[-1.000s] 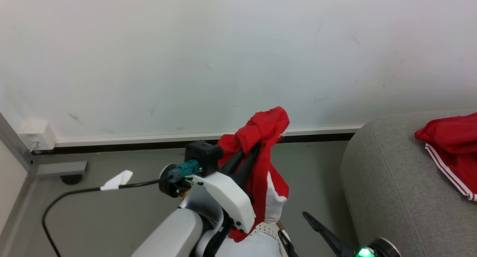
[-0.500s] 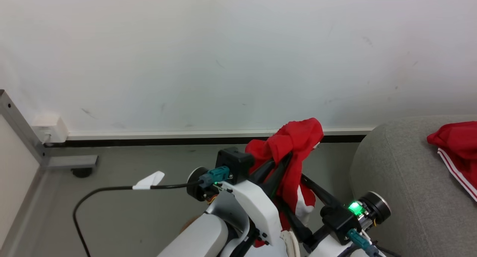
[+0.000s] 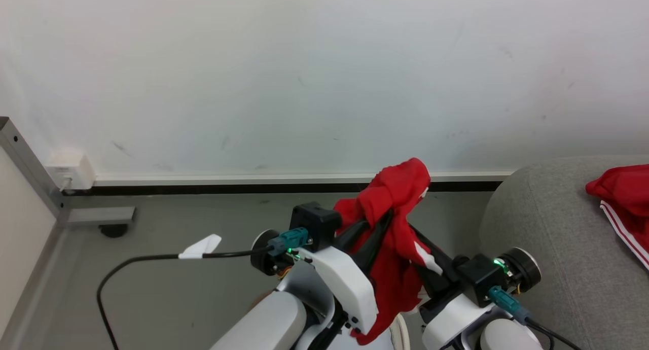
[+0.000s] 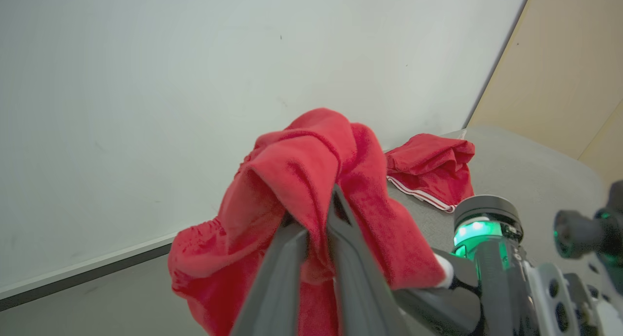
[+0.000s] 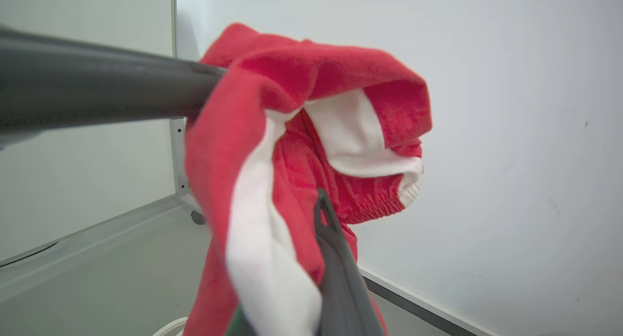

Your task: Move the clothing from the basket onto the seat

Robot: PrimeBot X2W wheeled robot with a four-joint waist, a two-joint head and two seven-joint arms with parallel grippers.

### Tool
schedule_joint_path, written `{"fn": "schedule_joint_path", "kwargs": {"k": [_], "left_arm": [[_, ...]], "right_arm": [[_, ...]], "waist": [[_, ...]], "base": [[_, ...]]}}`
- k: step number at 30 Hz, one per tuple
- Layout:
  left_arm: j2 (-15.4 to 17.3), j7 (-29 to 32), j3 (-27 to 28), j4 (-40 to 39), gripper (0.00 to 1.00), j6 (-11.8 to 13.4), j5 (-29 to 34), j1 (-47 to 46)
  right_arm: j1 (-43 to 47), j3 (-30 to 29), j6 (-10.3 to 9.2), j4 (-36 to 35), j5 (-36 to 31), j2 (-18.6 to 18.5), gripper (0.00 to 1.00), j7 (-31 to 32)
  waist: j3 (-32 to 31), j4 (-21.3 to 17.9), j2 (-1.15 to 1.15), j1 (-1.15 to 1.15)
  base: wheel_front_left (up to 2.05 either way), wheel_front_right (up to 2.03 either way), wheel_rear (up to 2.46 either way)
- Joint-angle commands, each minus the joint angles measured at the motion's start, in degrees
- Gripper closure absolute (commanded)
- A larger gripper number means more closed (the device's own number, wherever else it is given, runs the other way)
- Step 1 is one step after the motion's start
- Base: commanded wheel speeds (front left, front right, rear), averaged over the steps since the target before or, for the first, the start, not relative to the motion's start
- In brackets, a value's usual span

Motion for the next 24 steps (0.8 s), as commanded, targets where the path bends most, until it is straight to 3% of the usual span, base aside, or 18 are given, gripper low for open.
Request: {"fn": "schedule_joint_path", "kwargs": {"k": [1, 2, 16, 24], "left_arm": [[0.77, -0.43, 0.19, 0.25, 0.18, 0.30, 0.45, -0.08], [0.94, -0.45, 0.07, 0.36, 0.00, 0.27, 0.49, 0.09], [4.59, -3.61, -2.35, 1.53, 0.00, -0.88, 2.69, 3.89], [4.76, -5.30, -2.68, 2.56, 0.00, -0.42, 2.64, 5.09]], "right_arm": [[-0.02, -0.80, -0.15, -0.18, 0.25, -0.11, 1.00, 0.03], [0.10, -1.30, -0.15, -0.36, 0.34, -0.11, 1.00, 0.03], [1.83, -10.22, -0.14, -1.99, -1.85, -0.08, 1.00, 0.02], [2.68, -13.24, -0.14, -3.27, -3.00, -0.79, 1.00, 0.03]], "waist": [[0.08, -0.25, 0.00, 0.00], [0.12, -0.34, 0.00, 0.00], [0.74, -2.12, 0.00, 0.00], [1.20, -3.31, 0.00, 0.00]], "base": [[0.00, 0.00, 0.00], [0.00, 0.00, 0.00], [0.00, 0.00, 0.00], [0.00, 0.00, 0.00]]}}
